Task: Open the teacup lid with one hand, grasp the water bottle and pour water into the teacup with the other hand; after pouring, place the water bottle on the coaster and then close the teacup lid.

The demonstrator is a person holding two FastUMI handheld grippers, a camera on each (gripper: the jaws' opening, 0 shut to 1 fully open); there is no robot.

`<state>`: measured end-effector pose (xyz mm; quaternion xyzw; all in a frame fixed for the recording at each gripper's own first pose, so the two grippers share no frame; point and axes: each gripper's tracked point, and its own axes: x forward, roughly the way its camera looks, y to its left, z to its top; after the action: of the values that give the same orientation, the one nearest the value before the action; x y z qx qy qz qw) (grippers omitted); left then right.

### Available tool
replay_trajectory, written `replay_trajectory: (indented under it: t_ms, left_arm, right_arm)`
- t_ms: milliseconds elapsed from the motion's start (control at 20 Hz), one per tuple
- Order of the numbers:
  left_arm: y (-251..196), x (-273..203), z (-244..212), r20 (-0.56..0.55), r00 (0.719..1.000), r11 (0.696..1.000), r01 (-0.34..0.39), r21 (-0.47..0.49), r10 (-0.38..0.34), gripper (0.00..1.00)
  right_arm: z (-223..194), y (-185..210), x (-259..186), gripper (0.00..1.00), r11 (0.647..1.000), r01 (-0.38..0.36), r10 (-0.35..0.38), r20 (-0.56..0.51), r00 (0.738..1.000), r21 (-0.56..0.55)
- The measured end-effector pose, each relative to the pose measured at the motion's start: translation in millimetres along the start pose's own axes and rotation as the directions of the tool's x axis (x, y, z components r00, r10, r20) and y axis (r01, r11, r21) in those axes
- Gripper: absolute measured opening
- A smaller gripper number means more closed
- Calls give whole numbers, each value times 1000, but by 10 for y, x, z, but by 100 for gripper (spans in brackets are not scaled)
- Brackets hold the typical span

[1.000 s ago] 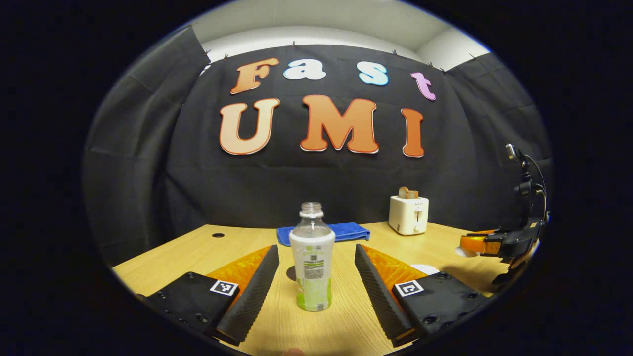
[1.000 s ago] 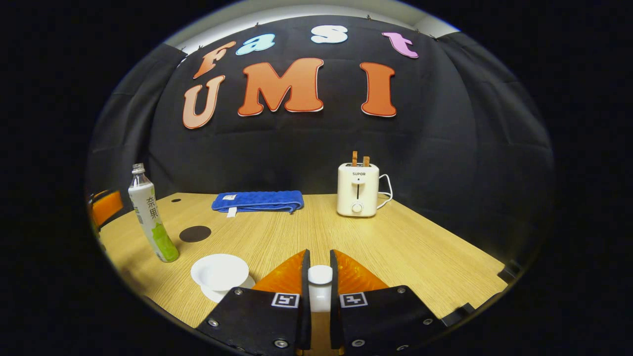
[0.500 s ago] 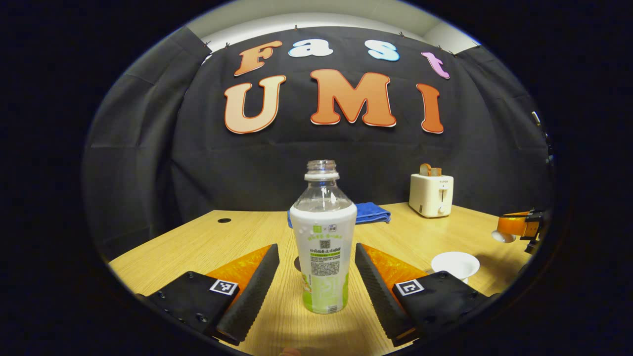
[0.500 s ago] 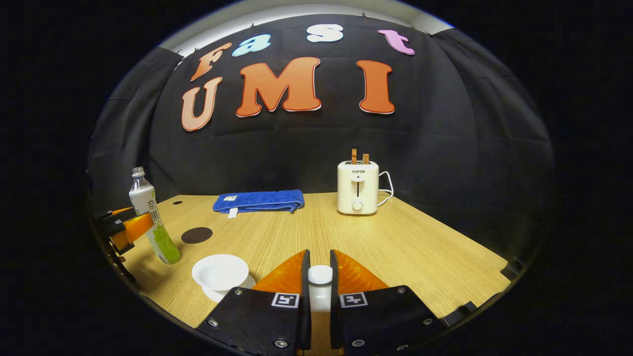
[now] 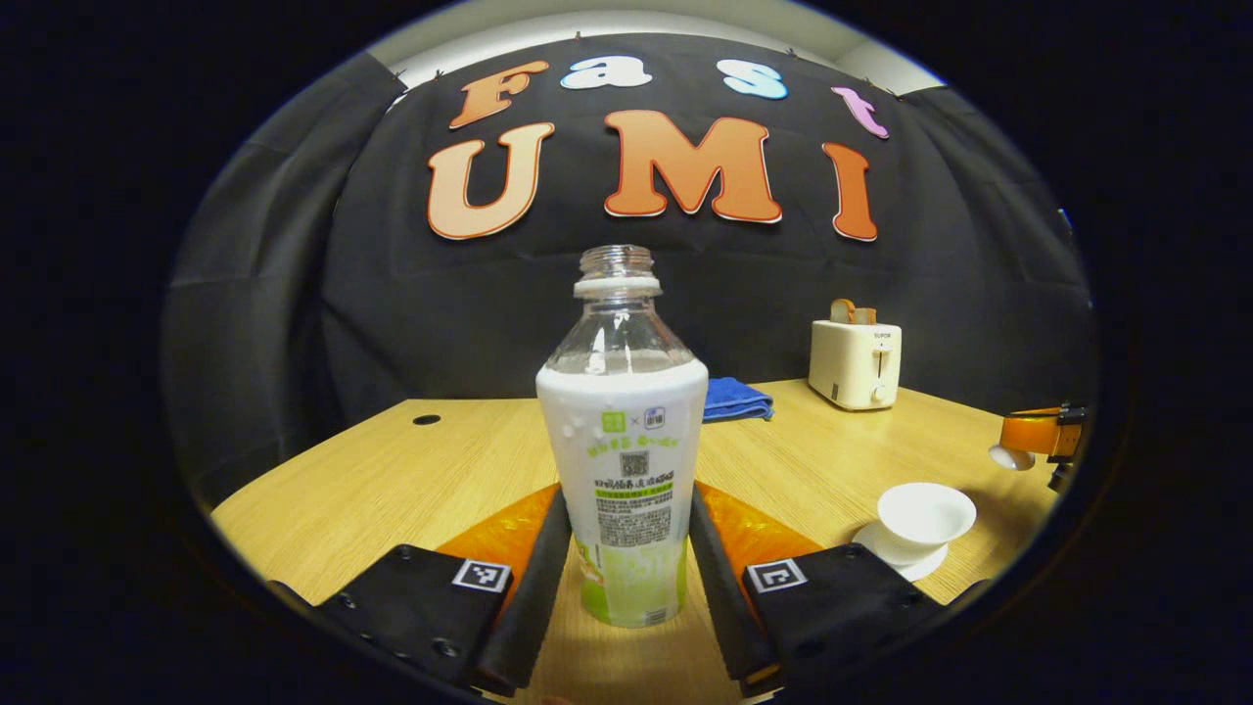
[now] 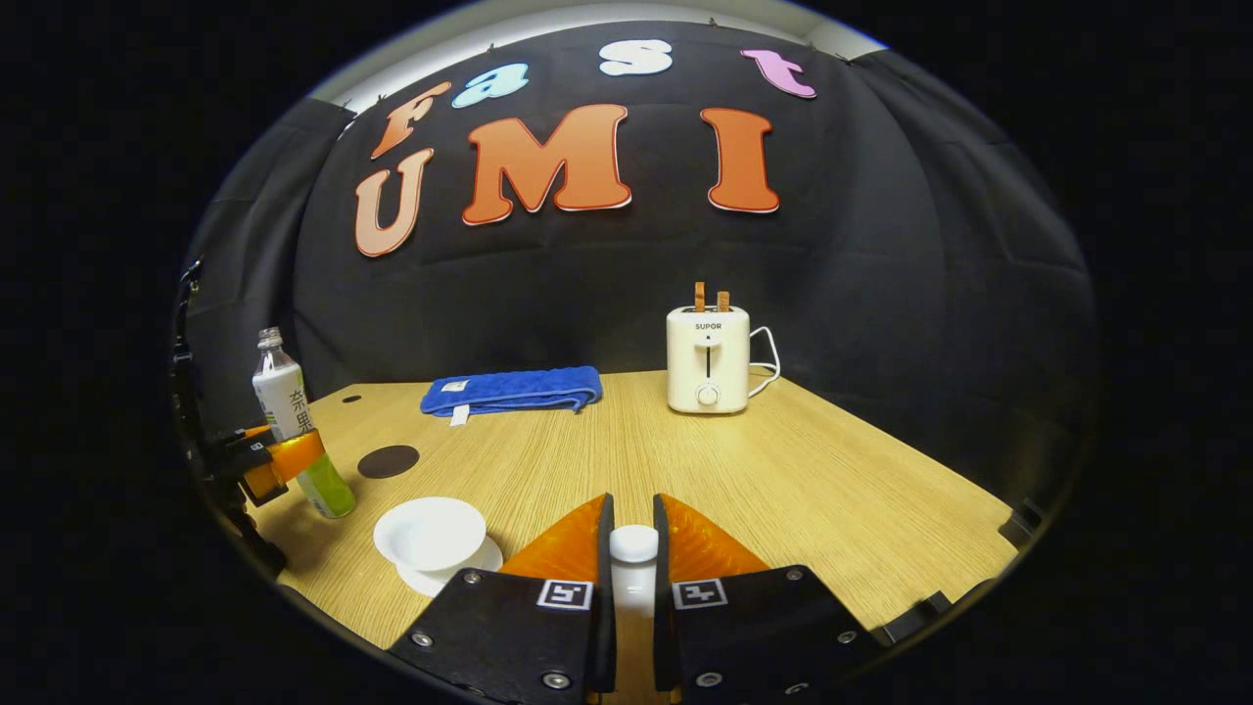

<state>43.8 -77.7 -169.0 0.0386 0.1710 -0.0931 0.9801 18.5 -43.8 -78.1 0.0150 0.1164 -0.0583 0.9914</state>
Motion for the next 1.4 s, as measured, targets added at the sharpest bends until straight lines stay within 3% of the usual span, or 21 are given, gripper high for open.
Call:
replay_trajectory:
  t_ms: [150, 400, 550, 750, 850, 1200, 1300, 1400]
  left_arm:
    - [5, -1, -10, -14, 1000, 999, -9, 43, 10, 60]
    - [-1, -113, 129, -12, 1000, 980, 13, 198, -10, 59]
    - [-43, -153, 268, 0, 1000, 932, 27, 362, -28, 60]
    - [-175, -153, 386, -4, 997, 863, 68, 501, -77, 58]
    - [-234, -182, 417, -10, 996, 806, 82, 586, -94, 61]
    - [-574, -287, 285, -67, 984, 558, 148, 817, -163, 60]
    - [-635, -271, 285, -73, 983, 476, 146, 867, -167, 61]
    - [-664, -201, 298, -55, 984, 364, 114, 924, -169, 60]
  right_arm:
    - [8, -2, -3, 15, 1000, 0, 0, 2, 1000, -2]
    - [17, -36, -14, 15, 1000, 4, -4, 3, 1000, 6]
    - [47, -87, -31, 15, 1000, 11, -11, 9, 1000, 17]
    - [64, -149, -54, 15, 999, 21, -21, 10, 1000, 31]
    - [74, -168, -74, 15, 999, 23, -23, 13, 1000, 36]
    - [93, -207, -95, 15, 999, 29, -30, 16, 999, 44]
    - [105, -209, -108, 15, 999, 27, -28, 17, 999, 44]
    - [109, -211, -104, 15, 998, 25, -26, 19, 999, 50]
